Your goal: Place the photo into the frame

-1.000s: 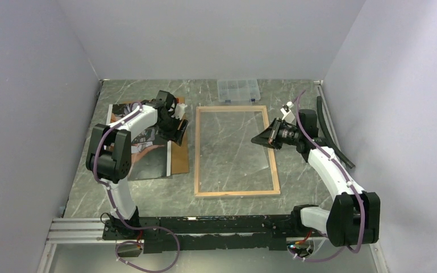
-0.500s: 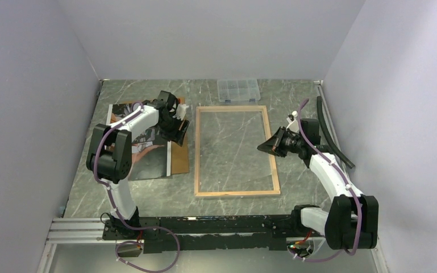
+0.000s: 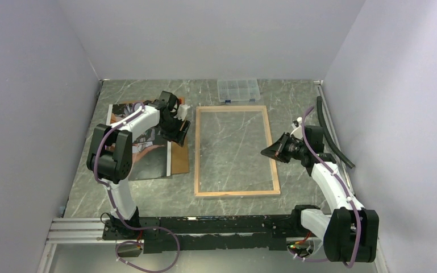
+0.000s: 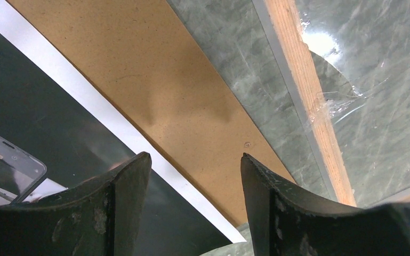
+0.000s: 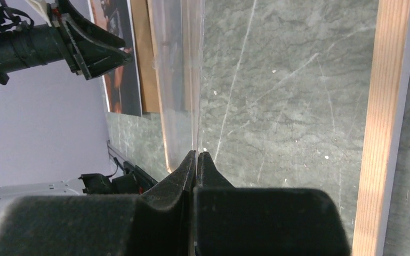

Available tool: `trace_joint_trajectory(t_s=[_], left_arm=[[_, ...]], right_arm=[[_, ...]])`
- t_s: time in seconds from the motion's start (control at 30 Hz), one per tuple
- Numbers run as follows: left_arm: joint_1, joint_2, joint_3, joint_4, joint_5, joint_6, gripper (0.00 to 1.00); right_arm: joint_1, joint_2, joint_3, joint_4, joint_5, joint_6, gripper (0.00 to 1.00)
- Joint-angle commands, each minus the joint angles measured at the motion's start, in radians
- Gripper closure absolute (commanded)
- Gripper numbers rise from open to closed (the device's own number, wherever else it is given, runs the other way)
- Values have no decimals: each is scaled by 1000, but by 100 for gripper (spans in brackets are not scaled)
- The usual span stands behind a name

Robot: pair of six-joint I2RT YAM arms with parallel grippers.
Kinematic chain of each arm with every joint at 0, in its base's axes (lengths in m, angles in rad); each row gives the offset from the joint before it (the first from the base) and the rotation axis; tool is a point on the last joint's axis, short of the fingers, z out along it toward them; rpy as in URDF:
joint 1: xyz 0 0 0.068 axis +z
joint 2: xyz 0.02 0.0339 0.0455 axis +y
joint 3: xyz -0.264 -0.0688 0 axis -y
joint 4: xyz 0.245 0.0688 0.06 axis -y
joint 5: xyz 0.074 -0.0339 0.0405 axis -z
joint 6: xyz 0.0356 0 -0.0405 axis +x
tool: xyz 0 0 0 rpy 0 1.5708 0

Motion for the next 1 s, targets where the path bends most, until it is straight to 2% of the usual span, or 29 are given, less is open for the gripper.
trace_joint_trajectory(t_s=[0.0, 0.63, 0.97], left_arm=[[-8, -23, 9, 5, 7, -4, 32], [-21, -13, 34, -7, 1, -3, 33], [-46, 22, 19, 25, -9, -6, 33]], right_arm=[[-7, -7, -18, 36, 11, -11, 100], [-39, -42, -36, -9, -7, -37, 100], [-41, -15, -89, 191, -142, 52, 100]])
